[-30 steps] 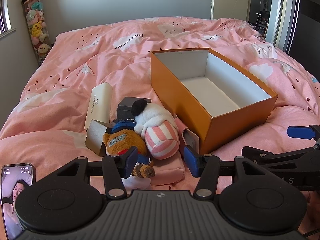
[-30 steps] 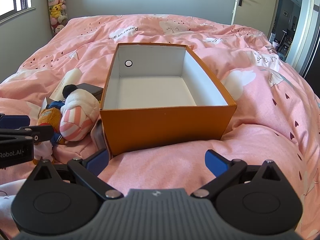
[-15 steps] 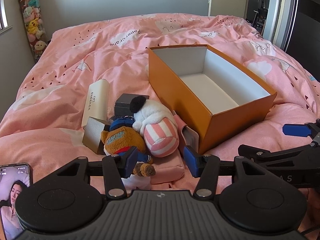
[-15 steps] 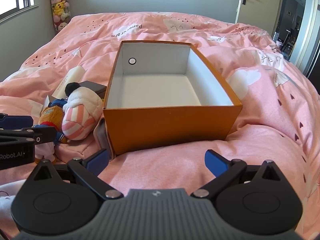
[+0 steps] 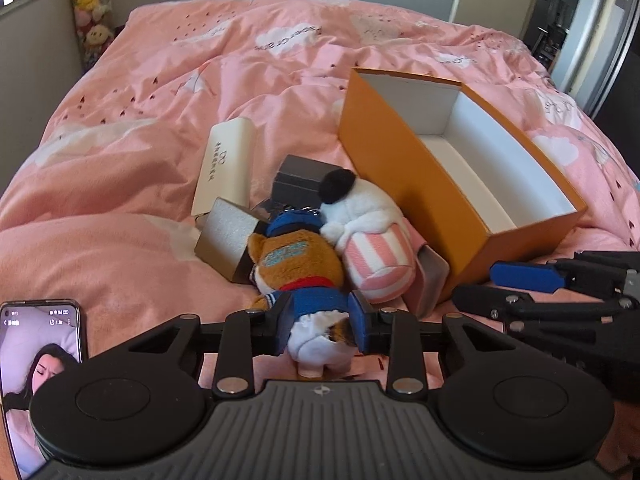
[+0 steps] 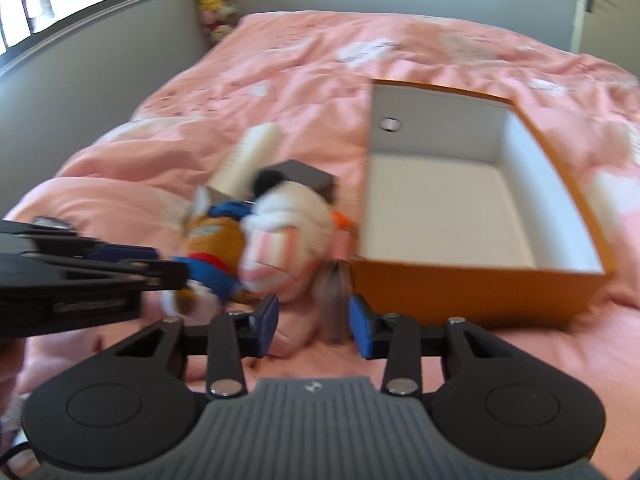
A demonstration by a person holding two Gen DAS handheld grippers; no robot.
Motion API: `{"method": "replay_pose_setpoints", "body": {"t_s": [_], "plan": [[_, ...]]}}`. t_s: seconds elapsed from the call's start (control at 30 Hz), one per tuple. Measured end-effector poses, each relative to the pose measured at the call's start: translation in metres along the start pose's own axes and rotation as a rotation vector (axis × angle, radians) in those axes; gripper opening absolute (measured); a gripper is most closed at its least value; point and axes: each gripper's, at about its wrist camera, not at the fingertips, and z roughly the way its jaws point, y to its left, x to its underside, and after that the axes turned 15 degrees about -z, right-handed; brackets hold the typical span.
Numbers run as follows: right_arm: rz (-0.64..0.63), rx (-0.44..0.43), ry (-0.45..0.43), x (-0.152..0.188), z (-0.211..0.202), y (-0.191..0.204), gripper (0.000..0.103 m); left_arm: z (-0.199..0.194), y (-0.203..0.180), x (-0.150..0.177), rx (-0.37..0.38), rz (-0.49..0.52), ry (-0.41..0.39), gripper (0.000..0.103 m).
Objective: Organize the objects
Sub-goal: 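Move both tools toward the two plush keychains beside the box, then grasp the orange bear keychain with left tool while right grasps white striped plush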
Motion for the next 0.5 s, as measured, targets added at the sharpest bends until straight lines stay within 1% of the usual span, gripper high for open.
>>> {"method": "replay_pose_setpoints", "body": {"t_s": [0.1,0.13,0.23,0.3,0.33,0.5], "plan": [[-0.055,-0.030,-0.012,-0.013,0.003,0.007,0.041,0.009,0.007,-0.009,-0.016,-0.040,0.023,0.038],[-0.075,-0.034,-0.015,-0.017,0.004,0.009,0.041,0.013,0.010,-0.012,-0.019,-0.056,0.035,0.040],[-0.143,-0.025,-0.019,-0.026,0.010,0.014,0.040,0.025,0.017,-0.019,-0.021,-0.122,0.074,0.049],[-0.174,-0.006,-0.013,-0.028,0.016,0.013,0.040,0.033,0.022,-0.021,-0.042,-0.156,0.090,0.050],[-0.186,0.005,-0.010,-0.029,0.019,0.012,0.039,0.035,0.024,-0.022,-0.042,-0.167,0.093,0.052],[-0.225,0.025,-0.004,-0.033,0.031,0.012,0.039,0.045,0.040,-0.030,0.028,-0.259,0.149,0.058]]}}
